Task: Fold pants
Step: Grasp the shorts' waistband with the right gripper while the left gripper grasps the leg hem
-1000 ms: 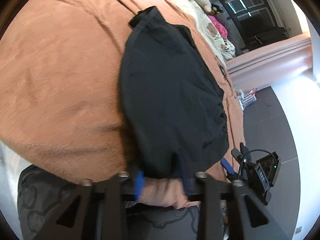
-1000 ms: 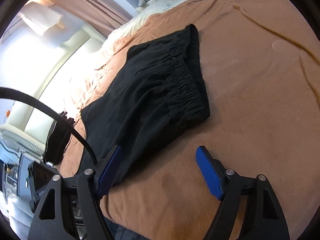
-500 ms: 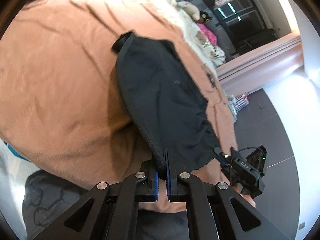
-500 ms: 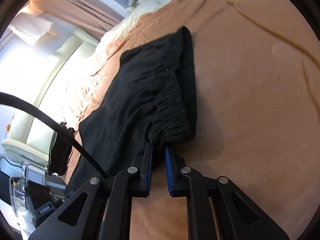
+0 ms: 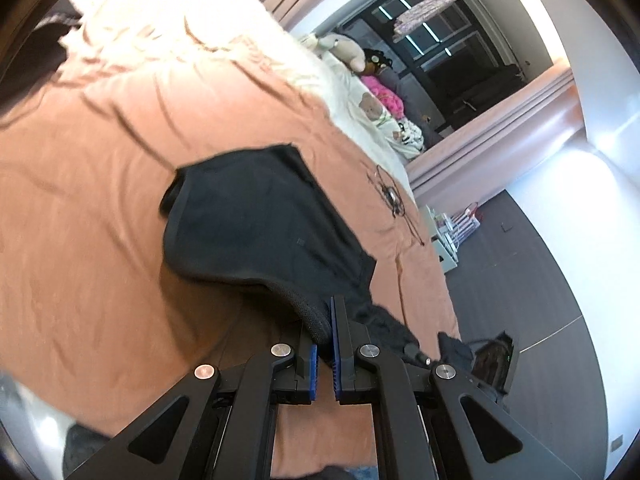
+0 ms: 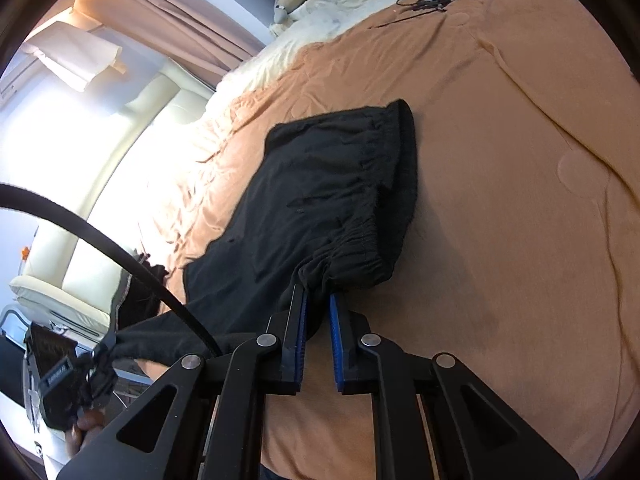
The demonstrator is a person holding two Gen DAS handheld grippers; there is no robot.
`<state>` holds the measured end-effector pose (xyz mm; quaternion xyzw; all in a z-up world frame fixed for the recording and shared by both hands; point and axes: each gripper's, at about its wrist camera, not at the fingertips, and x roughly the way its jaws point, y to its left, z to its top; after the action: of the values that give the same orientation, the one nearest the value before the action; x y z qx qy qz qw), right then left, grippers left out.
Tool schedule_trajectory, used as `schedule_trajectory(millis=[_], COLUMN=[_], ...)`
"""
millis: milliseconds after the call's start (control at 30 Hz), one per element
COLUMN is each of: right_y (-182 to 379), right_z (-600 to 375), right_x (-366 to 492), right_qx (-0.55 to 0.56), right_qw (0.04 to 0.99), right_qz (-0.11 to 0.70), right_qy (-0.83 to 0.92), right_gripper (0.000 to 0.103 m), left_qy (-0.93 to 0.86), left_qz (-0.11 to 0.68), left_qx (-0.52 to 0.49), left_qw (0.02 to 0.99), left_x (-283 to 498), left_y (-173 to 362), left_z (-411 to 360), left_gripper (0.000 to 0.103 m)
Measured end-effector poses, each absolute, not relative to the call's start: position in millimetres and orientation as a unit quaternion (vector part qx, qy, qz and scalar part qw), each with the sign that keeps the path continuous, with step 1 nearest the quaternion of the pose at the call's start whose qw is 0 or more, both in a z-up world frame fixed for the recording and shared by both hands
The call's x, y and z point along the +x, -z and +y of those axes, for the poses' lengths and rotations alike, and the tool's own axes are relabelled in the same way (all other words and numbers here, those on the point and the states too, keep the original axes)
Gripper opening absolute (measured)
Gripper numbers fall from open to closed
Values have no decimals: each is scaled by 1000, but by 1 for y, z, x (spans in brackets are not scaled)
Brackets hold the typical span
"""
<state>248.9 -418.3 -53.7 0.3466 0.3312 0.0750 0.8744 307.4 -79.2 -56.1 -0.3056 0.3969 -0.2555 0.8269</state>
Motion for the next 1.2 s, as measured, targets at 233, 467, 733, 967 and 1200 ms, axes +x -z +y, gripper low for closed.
schedule_trajectory(millis=[233, 467, 733, 967, 1200], right_y=[48, 33, 30, 41, 60], right_z=[-426, -434, -445, -455, -463], right_x=[263, 287, 338, 389, 428], right_qx=[353, 359, 362, 367, 379], right_qw=[876, 880, 880, 877, 872], right_qz=[318, 301, 299, 305, 308], right_qy=[-82, -79, -71, -59, -41], right_gripper=[8, 8, 8, 8, 9], left_qy=[252, 251, 244, 230, 222], left_qz=[386, 380, 389, 405, 430], left_qx=[-291, -273, -246, -217, -172], left_qw=[838, 847, 854, 858, 858], left_x=[349, 403, 468, 528, 590], left_y=[34, 14, 9, 24, 50], left_z=[-96, -115, -138, -164, -203], left_gripper=[5, 5, 5, 5, 5])
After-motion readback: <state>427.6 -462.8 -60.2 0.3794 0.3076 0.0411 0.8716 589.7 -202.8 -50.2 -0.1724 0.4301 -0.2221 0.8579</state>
